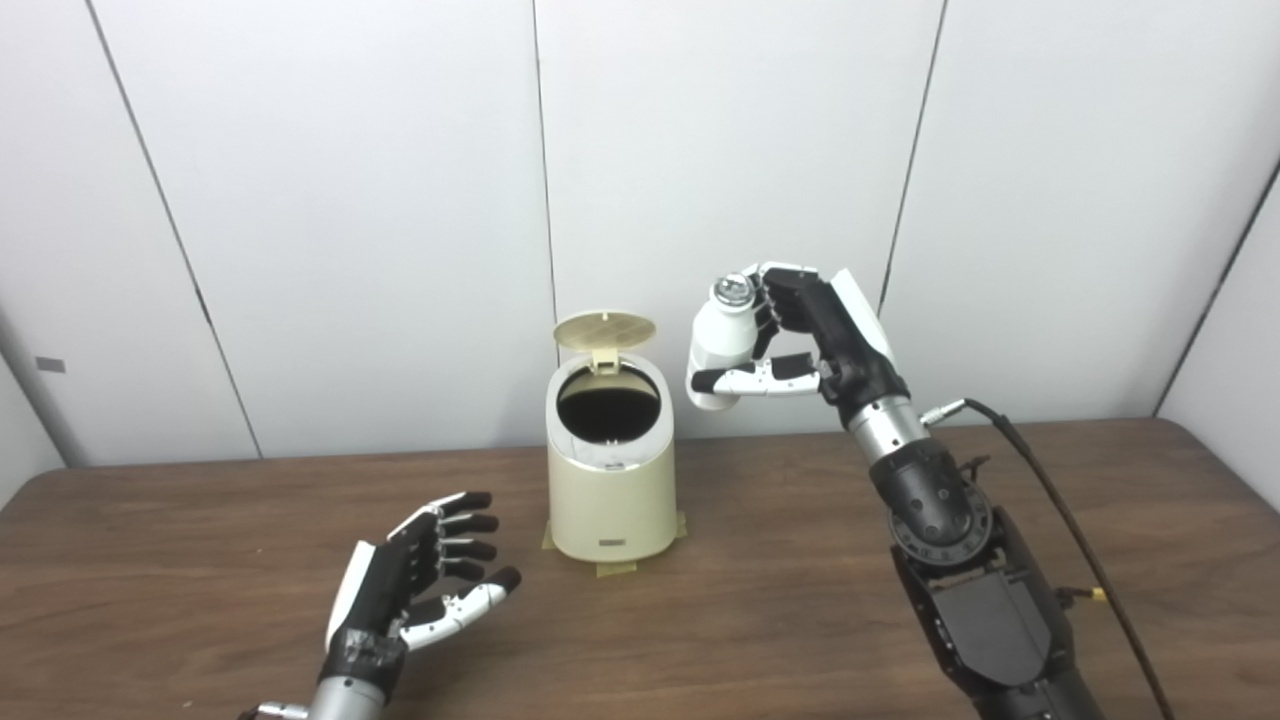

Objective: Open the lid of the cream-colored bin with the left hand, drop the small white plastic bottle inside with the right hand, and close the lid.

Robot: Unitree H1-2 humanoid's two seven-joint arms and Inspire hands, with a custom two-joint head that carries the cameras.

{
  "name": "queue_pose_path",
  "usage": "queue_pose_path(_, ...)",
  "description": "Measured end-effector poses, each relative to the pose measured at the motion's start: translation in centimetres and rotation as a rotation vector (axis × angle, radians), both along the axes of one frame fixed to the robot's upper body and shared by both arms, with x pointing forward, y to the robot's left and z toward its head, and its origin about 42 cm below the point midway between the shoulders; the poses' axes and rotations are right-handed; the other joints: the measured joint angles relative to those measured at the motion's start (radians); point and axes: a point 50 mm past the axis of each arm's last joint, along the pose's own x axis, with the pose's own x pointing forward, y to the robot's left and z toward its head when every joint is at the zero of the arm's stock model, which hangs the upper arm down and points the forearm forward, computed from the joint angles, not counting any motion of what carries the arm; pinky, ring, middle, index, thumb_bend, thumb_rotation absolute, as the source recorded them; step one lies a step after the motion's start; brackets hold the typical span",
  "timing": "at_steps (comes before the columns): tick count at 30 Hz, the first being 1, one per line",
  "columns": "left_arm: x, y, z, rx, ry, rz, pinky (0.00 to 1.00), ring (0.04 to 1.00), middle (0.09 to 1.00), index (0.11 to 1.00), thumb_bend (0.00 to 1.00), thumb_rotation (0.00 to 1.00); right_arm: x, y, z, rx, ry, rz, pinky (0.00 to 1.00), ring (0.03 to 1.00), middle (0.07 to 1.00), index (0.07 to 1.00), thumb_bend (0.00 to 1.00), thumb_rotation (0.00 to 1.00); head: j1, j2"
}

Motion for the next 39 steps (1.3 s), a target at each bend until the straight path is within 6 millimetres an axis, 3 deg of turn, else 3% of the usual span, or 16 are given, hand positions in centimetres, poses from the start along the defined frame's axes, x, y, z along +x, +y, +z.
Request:
queue_pose_path(7, 0.0, -0.7, -0.1, -0.011, 0.001, -0.009, 0.6, 0.649, 0.719, 0.777, 0.67, 0.06, 0.4, 2.5, 0.9, 0.012, -0.009, 0.05, 0.32, 0.392, 0.476, 0.52, 0.52, 0.0, 0.025, 0.005)
queue_pose_path(17, 0.2, -1.5, 0.1, -0.024, -0.005, -0.017, 0.59, 0.645, 0.716, 0.764, 0.67, 0.04, 0.9, 5.3, -0.4, 0.053, 0.061, 0.08, 0.33, 0.397, 0.47, 0.522, 0.52, 0.0, 0.037, 0.008)
queue_pose_path(32, 0.2, -2.0, 0.1, -0.029, -0.005, -0.015, 0.6, 0.656, 0.722, 0.771, 0.67, 0.06, 2.5, 6.0, -1.8, 0.009, 0.104, 0.084, 0.37, 0.395, 0.476, 0.53, 0.52, 0.0, 0.055, 0.021)
queue_pose_path(39, 0.1, -2.0, 0.2, -0.028, -0.009, -0.016, 0.6, 0.656, 0.721, 0.774, 0.67, 0.06, 3.5, 6.3, -2.2, 0.006, 0.128, 0.09, 0.31, 0.386, 0.479, 0.531, 0.51, 0.0, 0.061, 0.025)
